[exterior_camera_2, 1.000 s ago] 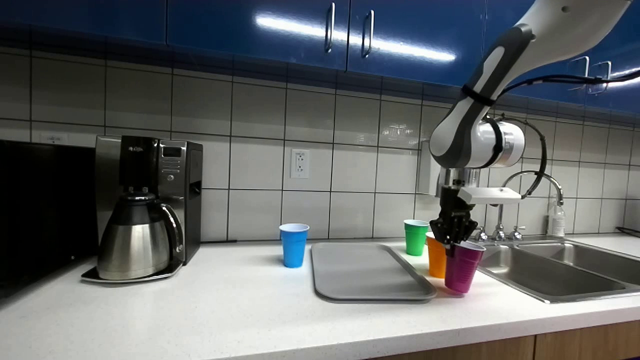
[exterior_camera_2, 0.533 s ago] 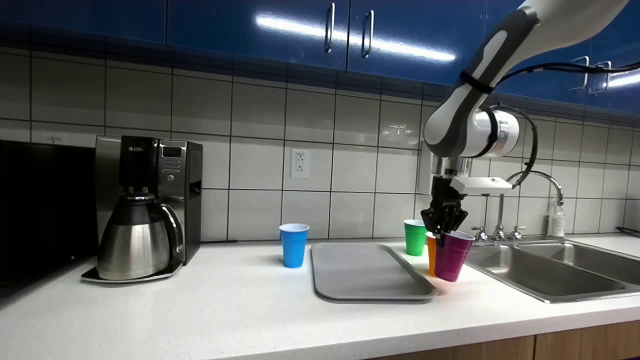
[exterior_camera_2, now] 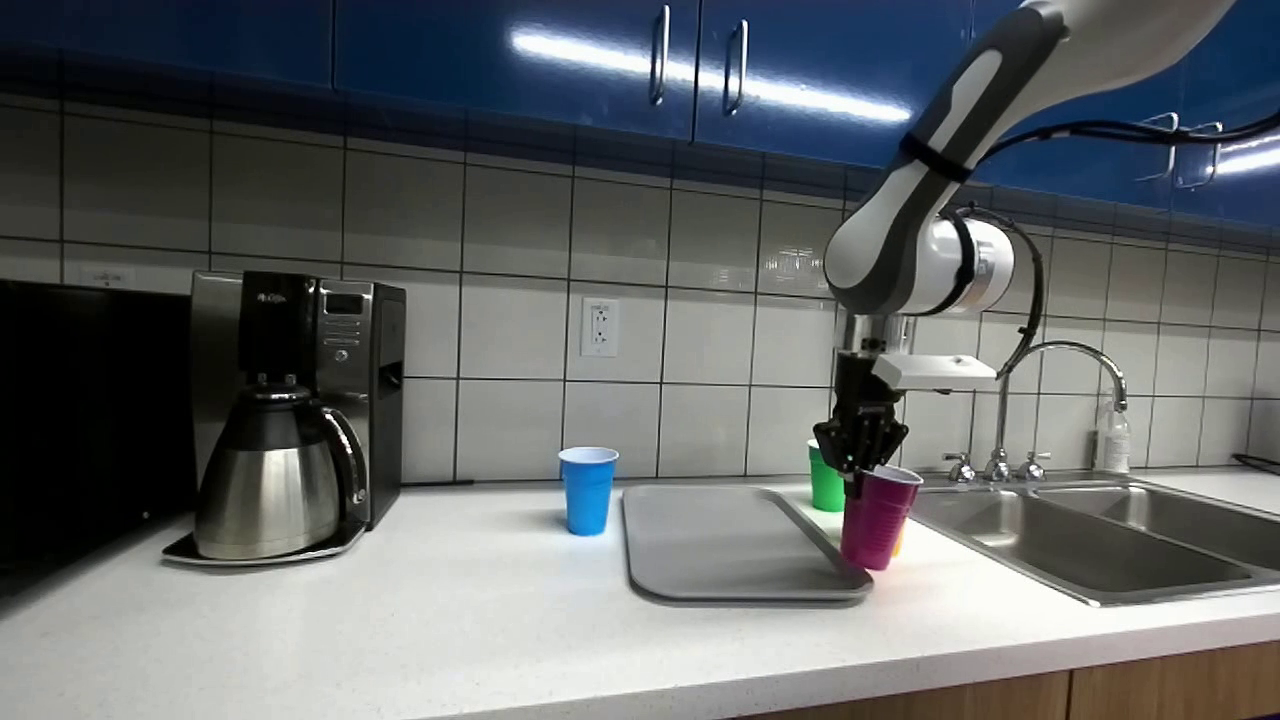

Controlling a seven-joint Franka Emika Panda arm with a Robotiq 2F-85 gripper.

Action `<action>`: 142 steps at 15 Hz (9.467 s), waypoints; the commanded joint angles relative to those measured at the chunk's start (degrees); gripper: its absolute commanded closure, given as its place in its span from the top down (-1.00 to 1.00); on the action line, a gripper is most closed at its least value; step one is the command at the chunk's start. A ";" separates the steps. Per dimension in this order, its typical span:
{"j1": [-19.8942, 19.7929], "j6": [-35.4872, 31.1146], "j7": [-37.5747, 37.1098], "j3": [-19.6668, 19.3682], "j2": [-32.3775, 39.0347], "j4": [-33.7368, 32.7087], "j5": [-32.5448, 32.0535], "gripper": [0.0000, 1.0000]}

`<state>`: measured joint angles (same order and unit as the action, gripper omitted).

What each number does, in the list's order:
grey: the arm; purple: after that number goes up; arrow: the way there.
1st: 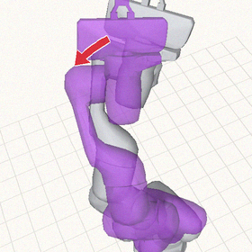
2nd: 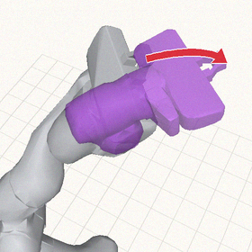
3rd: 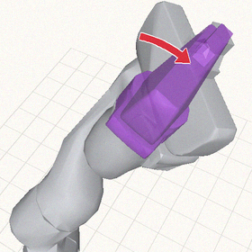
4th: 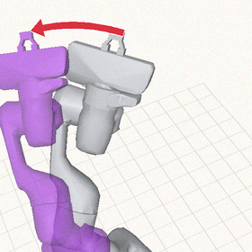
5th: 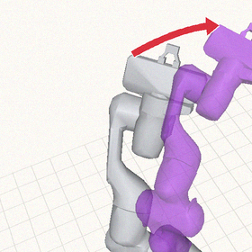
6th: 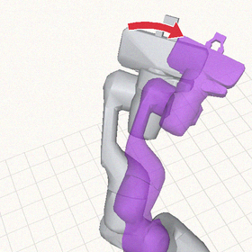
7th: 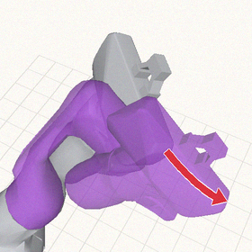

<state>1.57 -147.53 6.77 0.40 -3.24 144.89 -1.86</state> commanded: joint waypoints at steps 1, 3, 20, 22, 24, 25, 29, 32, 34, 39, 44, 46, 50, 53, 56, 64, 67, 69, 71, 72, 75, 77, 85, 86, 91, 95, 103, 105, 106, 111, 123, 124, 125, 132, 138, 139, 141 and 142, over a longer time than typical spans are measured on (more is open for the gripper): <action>0.76 1.44 -3.27 1.51 -1.39 0.40 -1.55 -0.97; 1.23 0.93 -4.24 2.10 -0.77 0.22 -1.92 -0.97; 2.92 0.21 -11.03 3.96 3.91 -2.97 -6.78 -0.97; 3.10 0.21 -11.31 3.90 4.43 -3.56 -7.05 -0.97; 3.17 0.17 -11.49 3.80 4.86 -3.85 -7.35 -0.97; 3.16 0.10 -11.84 3.71 5.25 -4.11 -7.83 -0.97; 3.23 -0.32 -13.90 3.42 6.58 -5.04 -10.66 -0.97; 3.39 -0.52 -15.18 3.27 7.28 -5.37 -12.48 -0.97; 3.49 -0.50 -15.69 3.21 7.70 -5.51 -13.13 -0.97; 3.63 -0.43 -16.33 3.09 8.34 -5.74 -13.79 -0.38; 3.67 -0.19 -16.66 3.02 8.45 -5.95 -13.72 0.11; 3.59 0.07 -15.93 3.18 8.19 -5.93 -12.72 0.41; 3.47 0.75 -14.40 3.52 7.02 -5.88 -10.57 0.98; 3.38 1.04 -13.51 3.73 6.29 -6.06 -8.66 1.00; 3.27 2.23 -12.56 3.91 5.53 -6.70 -5.94 1.00; 3.06 4.98 -9.92 3.87 2.56 -8.84 -0.40 1.00; 2.83 5.83 -9.96 3.58 2.19 -10.34 -0.31 1.00; 2.66 6.19 -10.13 3.34 2.20 -11.16 -0.95 1.00; 2.41 6.54 -10.28 3.06 2.59 -12.15 -1.12 1.00; 2.26 6.73 -10.29 2.87 2.79 -12.68 -1.02 1.00; 1.76 7.29 -10.32 2.06 3.47 -14.26 -0.95 1.00; 1.37 7.52 -10.43 1.45 3.93 -15.15 -0.95 1.00; -0.55 10.35 -10.33 -0.87 5.82 -18.05 -1.14 1.00; -0.81 10.50 -10.43 -1.18 6.27 -18.43 -1.27 1.00; -1.96 10.75 -11.32 -2.52 9.34 -20.94 -1.91 1.00; -2.47 10.74 -12.20 -3.69 12.65 -23.42 -2.70 1.00; -2.53 11.10 -13.06 -5.25 19.09 -28.11 -3.06 1.00; -2.40 11.08 -13.29 -5.54 20.31 -28.75 -3.30 1.00; -2.36 11.09 -13.36 -5.67 20.82 -29.02 -3.37 1.00; -2.28 11.17 -13.52 -6.15 22.84 -29.89 -3.58 1.00; -2.11 11.34 -13.66 -6.64 25.20 -30.79 -3.67 -0.02; -2.11 11.33 -13.66 -6.65 25.19 -30.79 -3.67 -0.16; -2.12 11.34 -13.67 -6.67 25.19 -30.83 -3.66 -0.34; -2.21 11.67 -13.77 -6.85 25.26 -31.24 -3.61 -1.00; -2.24 12.67 -13.63 -6.90 24.14 -31.37 -3.42 -0.98; -2.25 13.18 -13.46 -6.82 23.88 -31.50 -3.35 -0.98; -2.25 13.96 -13.04 -6.64 23.17 -31.69 -3.27 -0.98; -2.27 14.23 -12.82 -6.52 22.75 -31.77 -3.18 -0.98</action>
<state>-0.53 -136.47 -5.61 -6.62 21.21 114.10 -4.22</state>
